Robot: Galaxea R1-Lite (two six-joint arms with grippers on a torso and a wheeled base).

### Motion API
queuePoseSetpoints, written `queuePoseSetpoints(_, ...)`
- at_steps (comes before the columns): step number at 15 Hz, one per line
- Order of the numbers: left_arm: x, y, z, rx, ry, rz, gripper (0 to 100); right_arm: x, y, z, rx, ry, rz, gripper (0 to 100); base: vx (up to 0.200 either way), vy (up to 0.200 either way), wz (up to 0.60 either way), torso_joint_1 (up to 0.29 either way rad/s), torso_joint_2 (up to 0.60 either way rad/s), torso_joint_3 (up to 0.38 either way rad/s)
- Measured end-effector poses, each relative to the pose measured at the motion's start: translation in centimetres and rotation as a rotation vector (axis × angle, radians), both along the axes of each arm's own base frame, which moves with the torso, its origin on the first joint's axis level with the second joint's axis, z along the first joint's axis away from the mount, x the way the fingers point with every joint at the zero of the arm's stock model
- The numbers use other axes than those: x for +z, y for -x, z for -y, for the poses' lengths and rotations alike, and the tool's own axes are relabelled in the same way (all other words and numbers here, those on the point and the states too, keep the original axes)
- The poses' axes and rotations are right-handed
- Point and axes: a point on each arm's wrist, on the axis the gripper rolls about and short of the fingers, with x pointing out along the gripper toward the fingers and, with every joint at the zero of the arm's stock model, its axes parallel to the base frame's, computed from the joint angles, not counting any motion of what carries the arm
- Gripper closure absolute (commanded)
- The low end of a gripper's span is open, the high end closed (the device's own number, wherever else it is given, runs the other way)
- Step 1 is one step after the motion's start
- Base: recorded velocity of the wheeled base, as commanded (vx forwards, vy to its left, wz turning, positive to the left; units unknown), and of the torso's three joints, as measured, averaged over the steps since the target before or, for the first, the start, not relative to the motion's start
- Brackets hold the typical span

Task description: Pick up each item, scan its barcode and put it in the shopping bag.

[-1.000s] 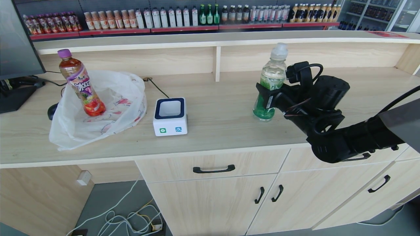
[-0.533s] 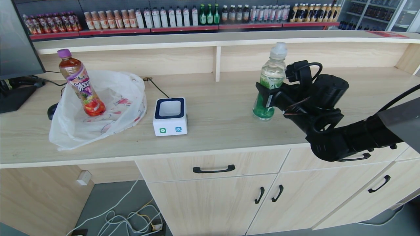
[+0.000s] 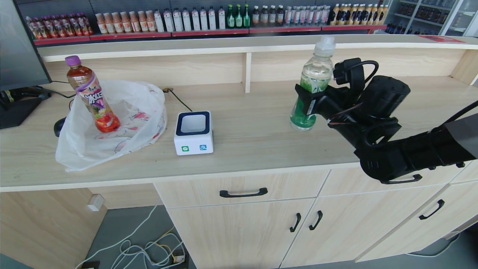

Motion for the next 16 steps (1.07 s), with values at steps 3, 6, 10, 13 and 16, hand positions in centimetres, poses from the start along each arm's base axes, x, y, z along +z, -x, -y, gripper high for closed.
queuePoseSetpoints(3,0.0,0.0,0.0,0.0,0.0,0.0,0,0.5,1.5,0.4,-0.001,0.014,-0.001,100,0.0,0.0,0.0,0.0,0.0,0.0)
queuePoseSetpoints(6,0.0,0.0,0.0,0.0,0.0,0.0,0,0.7,4.4,1.4,-0.008,0.051,-0.02,100,0.0,0.0,0.0,0.0,0.0,0.0)
queuePoseSetpoints(10,0.0,0.0,0.0,0.0,0.0,0.0,0,0.2,9.3,3.0,-0.017,0.114,-0.056,100,0.0,0.0,0.0,0.0,0.0,0.0)
queuePoseSetpoints(13,0.0,0.0,0.0,0.0,0.0,0.0,0,-0.1,13.9,4.0,-0.003,0.15,-0.055,100,0.0,0.0,0.0,0.0,0.0,0.0)
queuePoseSetpoints(16,0.0,0.0,0.0,0.0,0.0,0.0,0,-0.3,17.6,3.7,0.045,0.177,-0.04,100,0.0,0.0,0.0,0.0,0.0,0.0)
